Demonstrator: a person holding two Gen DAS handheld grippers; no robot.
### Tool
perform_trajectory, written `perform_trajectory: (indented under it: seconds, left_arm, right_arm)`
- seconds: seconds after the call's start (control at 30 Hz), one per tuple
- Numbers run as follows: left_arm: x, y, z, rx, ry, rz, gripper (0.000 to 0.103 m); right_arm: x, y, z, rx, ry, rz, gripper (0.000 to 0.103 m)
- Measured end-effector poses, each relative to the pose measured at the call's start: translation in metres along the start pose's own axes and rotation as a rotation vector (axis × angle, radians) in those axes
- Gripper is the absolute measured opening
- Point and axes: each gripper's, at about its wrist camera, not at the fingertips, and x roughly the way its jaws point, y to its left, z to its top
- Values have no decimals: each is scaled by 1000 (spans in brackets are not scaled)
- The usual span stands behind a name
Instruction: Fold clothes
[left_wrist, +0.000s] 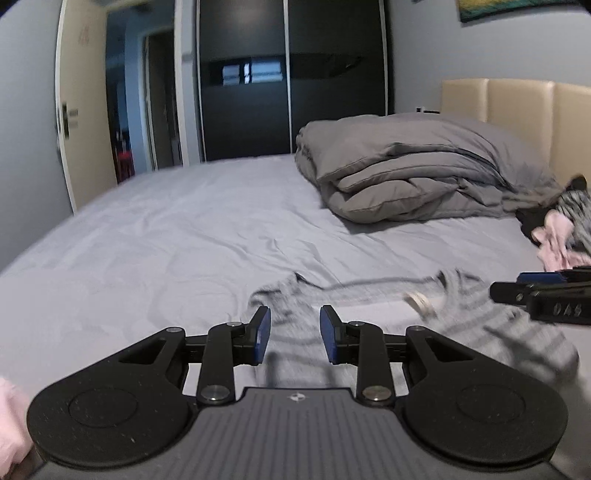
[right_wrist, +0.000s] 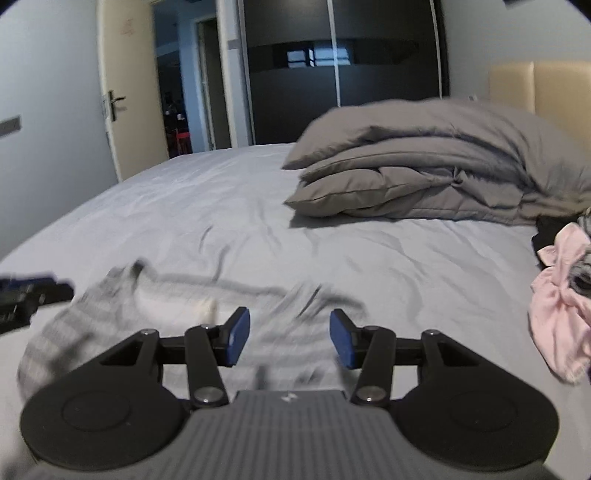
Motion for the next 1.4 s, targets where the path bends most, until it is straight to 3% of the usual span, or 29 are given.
perform_trajectory:
  seconds: [0.2, 0.5, 0.73, 0.87, 1.03, 1.13, 1.33, 1.4]
  left_arm:
    - [-26, -26, -32, 88, 19, 5, 27]
    - [6, -21, -48, 68, 125, -3, 27]
    - [9, -19, -54, 44, 125, -9, 27]
    - [-8, -10, -48, 10, 87, -32, 27]
    - [-40, 7, -37, -8, 38, -7, 27]
    - [-62, 31, -28, -46, 23, 26, 48]
    - [-98, 85, -16, -144, 22, 76, 49]
    - [-106, 98, -15, -174, 30, 70, 56]
  right_arm:
    - [-28, 25, -43, -40, 23, -20, 51]
    - [-9, 24, -56, -60, 112, -25, 55]
    - [2, 18, -53, -62, 157, 6, 55]
    - [-2, 20, -43, -75, 170, 6, 55]
    - [-26, 36, -33, -82, 77, 31, 55]
    - [-39, 57, -26, -86, 47, 106, 65]
    - [-54, 102, -17, -44, 60, 249, 69]
    - [-58, 109, -16, -11, 67, 264, 74]
